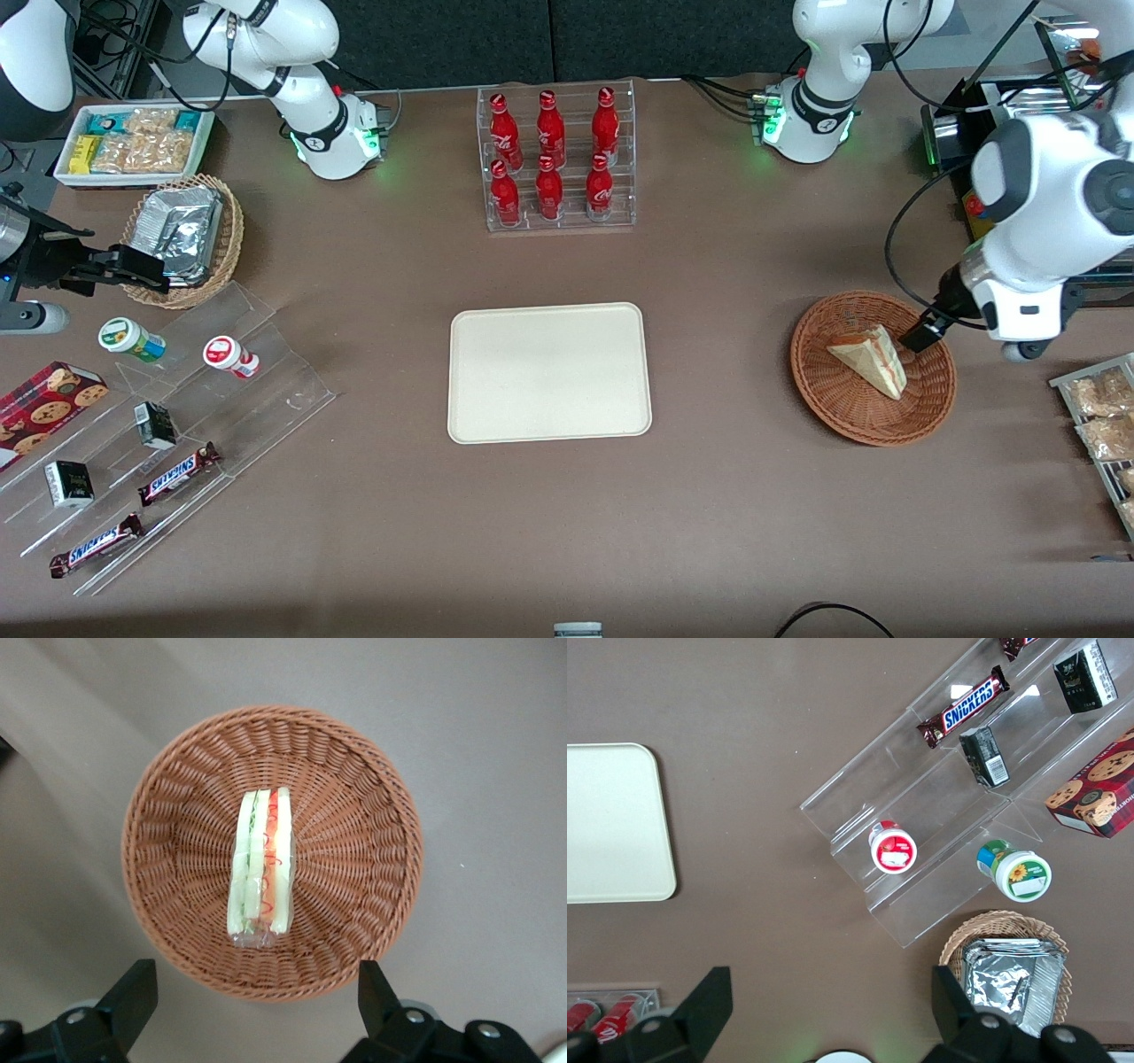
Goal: Place sandwich from basket to tray
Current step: 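Lower the left gripper onto the wrapped sandwich in the basket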
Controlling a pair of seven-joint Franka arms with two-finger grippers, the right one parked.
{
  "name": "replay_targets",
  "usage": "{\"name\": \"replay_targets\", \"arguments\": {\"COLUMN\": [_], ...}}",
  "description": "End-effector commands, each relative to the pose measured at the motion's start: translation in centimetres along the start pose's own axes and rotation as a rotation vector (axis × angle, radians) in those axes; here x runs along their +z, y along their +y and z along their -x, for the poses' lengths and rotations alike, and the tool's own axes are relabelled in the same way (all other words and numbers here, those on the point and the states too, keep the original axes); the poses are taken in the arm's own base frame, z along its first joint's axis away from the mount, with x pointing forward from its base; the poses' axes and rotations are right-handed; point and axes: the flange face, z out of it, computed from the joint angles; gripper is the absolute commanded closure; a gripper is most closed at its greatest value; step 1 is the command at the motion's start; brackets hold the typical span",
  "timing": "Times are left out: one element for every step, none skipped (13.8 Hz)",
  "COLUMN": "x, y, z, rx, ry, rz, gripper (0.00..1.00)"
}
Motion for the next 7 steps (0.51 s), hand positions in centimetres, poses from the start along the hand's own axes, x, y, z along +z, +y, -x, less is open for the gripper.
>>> {"name": "replay_targets", "arguments": {"x": [2.1,3.2,4.0,4.9,5.8,6.7,7.4], "y": [-1.3,-1.4,-1.7,-2.0,-2.2,-2.5,-2.7], "z": [1.4,1.6,1.8,2.1,2.4,2.7,2.8], "rx": [-0.077,-0.089,-0.096,-0.101,-0.101,-0.104,-0.103], "ry": [0.026,0.025,0.027,0.033,0.040,0.047,0.053], "rz": [0.016,0.016,0.020,0.029,0.040,0.050,0.059], "gripper": [0.00,0.00,0.00,0.00,0.00,0.00,0.00]}}
